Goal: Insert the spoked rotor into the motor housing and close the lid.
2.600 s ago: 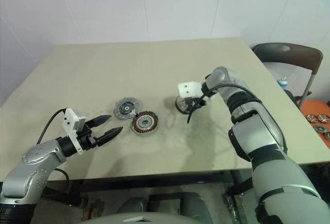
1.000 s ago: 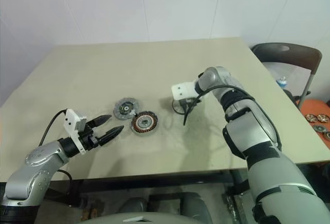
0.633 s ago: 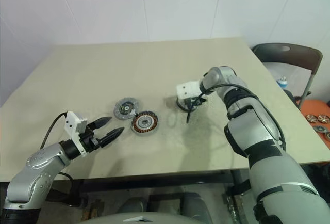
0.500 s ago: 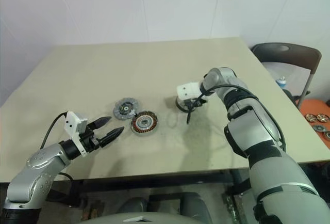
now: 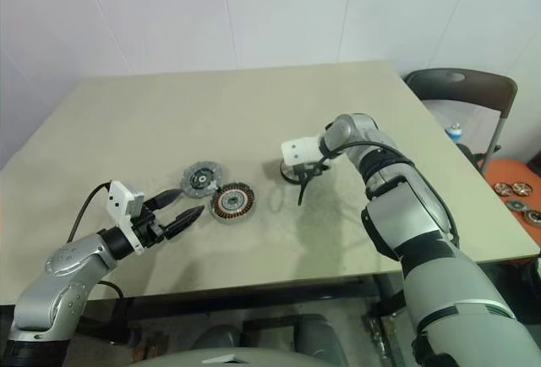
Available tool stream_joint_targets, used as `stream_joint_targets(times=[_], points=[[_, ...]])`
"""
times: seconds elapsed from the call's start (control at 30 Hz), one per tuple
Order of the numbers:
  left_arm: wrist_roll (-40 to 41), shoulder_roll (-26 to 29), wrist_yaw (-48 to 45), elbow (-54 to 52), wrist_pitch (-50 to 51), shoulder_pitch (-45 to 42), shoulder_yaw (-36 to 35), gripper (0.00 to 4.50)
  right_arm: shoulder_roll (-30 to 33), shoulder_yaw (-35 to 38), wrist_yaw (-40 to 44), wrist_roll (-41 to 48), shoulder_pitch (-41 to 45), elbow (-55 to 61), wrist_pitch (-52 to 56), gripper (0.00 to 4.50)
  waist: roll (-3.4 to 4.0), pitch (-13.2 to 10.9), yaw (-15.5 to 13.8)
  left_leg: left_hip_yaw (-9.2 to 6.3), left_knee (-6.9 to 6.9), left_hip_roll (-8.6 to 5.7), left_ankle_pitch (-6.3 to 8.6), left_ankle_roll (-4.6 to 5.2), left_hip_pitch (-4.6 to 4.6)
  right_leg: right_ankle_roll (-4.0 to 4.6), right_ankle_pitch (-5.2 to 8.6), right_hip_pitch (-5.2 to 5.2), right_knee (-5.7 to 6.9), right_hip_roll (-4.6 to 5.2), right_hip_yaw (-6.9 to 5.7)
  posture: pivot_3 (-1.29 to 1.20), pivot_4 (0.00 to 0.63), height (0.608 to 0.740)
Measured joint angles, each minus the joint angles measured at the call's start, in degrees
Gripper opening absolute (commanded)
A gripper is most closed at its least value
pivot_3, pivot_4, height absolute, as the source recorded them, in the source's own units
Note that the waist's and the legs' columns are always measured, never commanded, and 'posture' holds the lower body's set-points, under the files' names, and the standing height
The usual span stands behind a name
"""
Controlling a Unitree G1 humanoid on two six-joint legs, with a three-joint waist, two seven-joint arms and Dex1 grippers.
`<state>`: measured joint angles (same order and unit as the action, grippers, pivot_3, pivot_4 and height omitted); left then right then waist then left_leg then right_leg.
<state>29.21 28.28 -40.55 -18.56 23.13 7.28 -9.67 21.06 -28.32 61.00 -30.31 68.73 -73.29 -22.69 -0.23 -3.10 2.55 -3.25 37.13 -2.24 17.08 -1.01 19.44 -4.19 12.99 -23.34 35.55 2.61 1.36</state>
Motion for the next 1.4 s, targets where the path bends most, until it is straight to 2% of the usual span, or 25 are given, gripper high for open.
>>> stream_joint_targets(times=[0.23, 0.33, 0.4, 0.43, 0.97, 1.23, 1.4], points=[[-0.1, -0.3, 0.1, 0.0, -0.1, 0.0, 0.0, 4.02, -0.1, -0.1, -0.3, 0.0, 0.0, 0.0, -0.2, 2.27, 0.0, 0.0, 0.0, -0.01, 0.0, 0.0, 0.0, 0.0, 0.0, 0.0, 0.0, 0.0, 0.01, 0.0, 0.01, 0.0, 0.0, 0.74], [-0.4, -0.4, 0.1, 0.0, -0.3, 0.0, 0.0, 4.02, 0.0, -0.1, -0.5, -0.1, 0.0, 0.0, -0.4, 1.7, 0.0, 0.0, 0.0, -0.01, 0.0, 0.0, 0.0, 0.0, 0.01, 0.0, 0.0, -0.01, 0.0, 0.0, 0.01, 0.0, 0.0, 0.74], [-0.5, -0.5, 0.1, 0.0, -0.4, 0.0, 0.0, 4.02, 0.2, 0.0, -1.1, 0.0, 0.0, 0.0, -0.7, 1.09, -0.01, 0.0, 0.0, -0.01, 0.0, 0.0, 0.0, 0.0, 0.01, 0.0, 0.0, 0.0, 0.0, 0.0, 0.01, 0.0, 0.0, 0.74], [-0.5, -0.6, 0.1, 0.1, -0.6, 0.0, 0.0, 4.02, 0.2, 0.1, -1.1, 0.0, 0.0, 0.0, -0.6, 0.96, -0.01, 0.0, 0.0, -0.01, 0.0, 0.0, 0.0, 0.0, 0.01, 0.0, 0.0, 0.0, -0.01, 0.0, 0.01, 0.0, 0.0, 0.74], [-1.1, -1.2, 0.1, 0.1, -1.2, -0.2, 0.0, 4.02, -1.7, 0.5, -3.1, 0.5, -0.1, 0.0, 0.0, 0.96, -0.01, 0.0, 0.3, 0.0, 0.01, 0.02, -0.02, -0.03, -0.01, 0.0, -0.01, -0.03, 0.1, -0.02, 0.03, 0.0, 0.0, 0.74], [-1.1, -1.1, -0.1, 0.5, -1.1, -0.4, -0.2, 4.02, -1.5, 5.6, 4.7, 7.4, -0.2, 3.7, 2.7, 0.96, 0.0, 0.0, 0.0, -0.03, 0.0, 0.01, -0.01, -0.03, 0.03, -0.01, -0.01, -0.05, 0.06, 0.0, 0.02, 0.0, 0.0, 0.74], [-1.0, -0.4, -0.7, 1.0, -1.1, -1.5, -0.3, 4.02, 2.7, 6.6, 11.1, 10.4, -3.1, 12.2, 3.3, 0.96, -0.01, 0.0, -0.1, -0.04, 0.0, -0.02, -0.01, -0.02, 0.04, -0.02, -0.02, -0.03, 0.02, 0.03, 0.01, 0.0, 0.0, 0.74]])
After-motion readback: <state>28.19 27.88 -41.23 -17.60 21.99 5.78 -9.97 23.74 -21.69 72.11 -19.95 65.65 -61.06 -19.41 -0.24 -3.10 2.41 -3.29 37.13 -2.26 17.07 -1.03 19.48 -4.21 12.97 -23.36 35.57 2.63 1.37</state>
